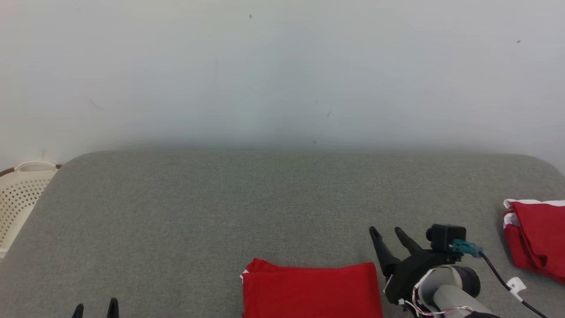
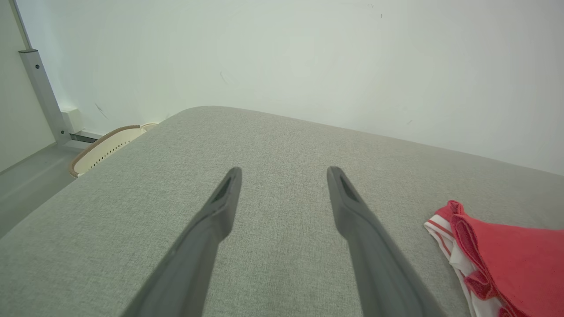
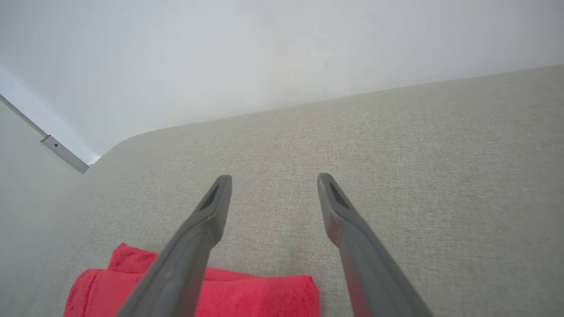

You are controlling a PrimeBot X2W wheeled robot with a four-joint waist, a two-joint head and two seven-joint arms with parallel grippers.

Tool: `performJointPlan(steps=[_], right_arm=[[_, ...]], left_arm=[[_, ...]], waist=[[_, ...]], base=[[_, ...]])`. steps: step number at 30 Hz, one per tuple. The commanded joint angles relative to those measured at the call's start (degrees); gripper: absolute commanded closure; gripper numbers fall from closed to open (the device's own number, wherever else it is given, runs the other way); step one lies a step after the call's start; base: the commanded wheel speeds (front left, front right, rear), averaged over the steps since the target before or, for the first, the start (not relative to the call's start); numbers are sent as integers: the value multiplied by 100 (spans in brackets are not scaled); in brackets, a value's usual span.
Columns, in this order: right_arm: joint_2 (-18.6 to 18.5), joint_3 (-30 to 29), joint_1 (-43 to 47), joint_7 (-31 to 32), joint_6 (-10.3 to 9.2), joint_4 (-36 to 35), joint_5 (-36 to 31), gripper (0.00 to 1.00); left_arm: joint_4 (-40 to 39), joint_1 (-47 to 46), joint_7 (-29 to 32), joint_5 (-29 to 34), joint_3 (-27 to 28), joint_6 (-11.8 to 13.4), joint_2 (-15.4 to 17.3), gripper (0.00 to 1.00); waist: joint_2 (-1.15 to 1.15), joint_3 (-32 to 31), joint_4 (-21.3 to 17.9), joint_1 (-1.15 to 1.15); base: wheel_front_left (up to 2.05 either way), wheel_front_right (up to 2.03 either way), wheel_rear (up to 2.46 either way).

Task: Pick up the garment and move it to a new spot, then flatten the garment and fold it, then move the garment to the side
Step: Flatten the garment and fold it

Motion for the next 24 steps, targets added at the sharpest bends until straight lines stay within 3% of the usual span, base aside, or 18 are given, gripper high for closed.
performJointPlan(steps=[1,2,4,8,12,13,14,18,24], right_arm=[[-157,-230,240,-107,-13,-85,-248,14],[-197,-353,353,-134,-13,-160,-405,61],[-309,-725,562,-152,-13,-406,-761,98],[-407,-1777,1368,-148,-13,-1283,-1722,100],[-103,-2744,2292,-149,-13,-2265,-2671,100],[2,-2905,2521,-149,-13,-2488,-2876,83],[114,-3088,2704,-135,-13,-2708,-3025,0],[438,-3411,3299,23,-13,-3530,-3435,0],[609,-3472,3702,227,-13,-4212,-3638,0]], left_arm=[[-55,162,-17,-39,109,11,-27,0],[-82,191,-16,-51,148,11,-33,0],[-153,266,-16,-109,227,11,-49,0],[-311,420,-17,-260,150,11,30,0],[-503,529,-16,-442,-75,11,199,0],[-559,552,-17,-482,-138,11,261,0],[-616,568,-16,-524,-199,11,319,0],[-800,612,-16,-642,-379,11,474,0],[-926,696,-16,-760,-490,11,601,0]], waist=[[0,-44,-212,-1],[0,-47,-248,-1],[0,-52,-332,-1],[0,-56,-469,-1],[0,-53,-556,-1],[0,-53,-576,-1],[0,-48,-591,-1],[0,-36,-635,-1],[0,-49,-692,-1]], base=[[0,0,0],[0,0,0],[0,0,0],[0,0,0],[0,0,0],[0,0,0],[0,0,0],[0,0,0],[0,0,0]])
